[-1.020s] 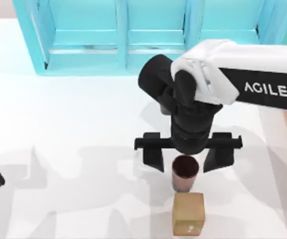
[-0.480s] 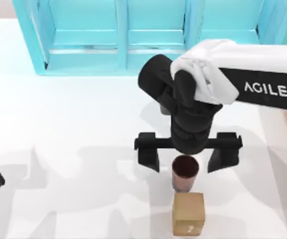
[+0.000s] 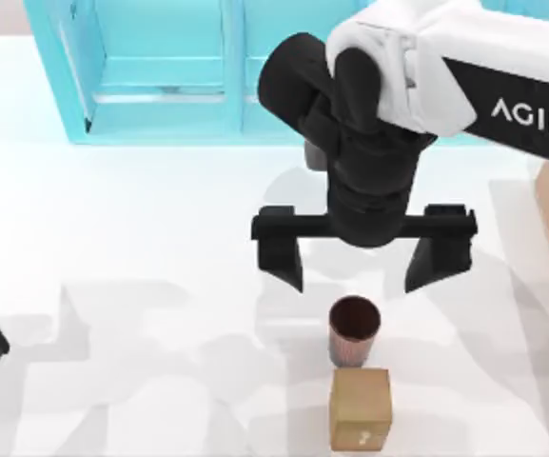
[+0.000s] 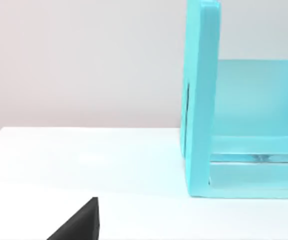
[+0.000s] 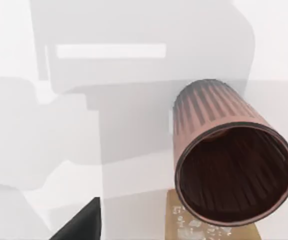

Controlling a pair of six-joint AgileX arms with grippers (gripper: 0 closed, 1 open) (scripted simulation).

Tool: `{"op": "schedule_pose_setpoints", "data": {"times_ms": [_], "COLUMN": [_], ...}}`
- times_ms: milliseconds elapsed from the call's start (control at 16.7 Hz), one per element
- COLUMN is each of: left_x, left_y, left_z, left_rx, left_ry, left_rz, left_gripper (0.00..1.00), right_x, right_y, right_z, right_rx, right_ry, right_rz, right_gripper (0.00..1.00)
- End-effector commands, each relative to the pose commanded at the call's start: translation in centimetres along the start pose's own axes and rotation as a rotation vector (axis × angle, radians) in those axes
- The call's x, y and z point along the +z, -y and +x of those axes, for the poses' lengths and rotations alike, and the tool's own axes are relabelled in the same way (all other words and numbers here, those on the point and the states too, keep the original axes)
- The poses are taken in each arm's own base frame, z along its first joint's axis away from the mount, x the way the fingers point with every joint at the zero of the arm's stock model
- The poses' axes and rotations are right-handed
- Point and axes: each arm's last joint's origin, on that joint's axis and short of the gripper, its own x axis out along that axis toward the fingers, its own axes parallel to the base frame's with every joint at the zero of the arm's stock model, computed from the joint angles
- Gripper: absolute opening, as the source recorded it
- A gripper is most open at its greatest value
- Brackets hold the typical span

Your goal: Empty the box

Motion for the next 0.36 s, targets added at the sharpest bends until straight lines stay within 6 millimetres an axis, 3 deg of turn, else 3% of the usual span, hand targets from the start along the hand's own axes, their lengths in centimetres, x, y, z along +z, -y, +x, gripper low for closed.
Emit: {"op": "schedule_pose_setpoints", "data": {"times_ms": [180,360], "left_x": [0.0,0.0], "left_y": [0.0,0.0], "left_z": [0.0,0.0], "left_rx": [0.0,0.0], "left_ry": [0.0,0.0], "left_rz": [0.0,0.0], "left_gripper": [1.0,1.0], "right_x": [-0.2,-0.3], "right_y": [0.2,0.3], "right_z": [-2.6,-3.4], "right_rx": [0.0,0.0], "right_ry": [0.0,-0.001], "right_rz": [0.0,0.0], "right_gripper": [1.0,1.0]}}
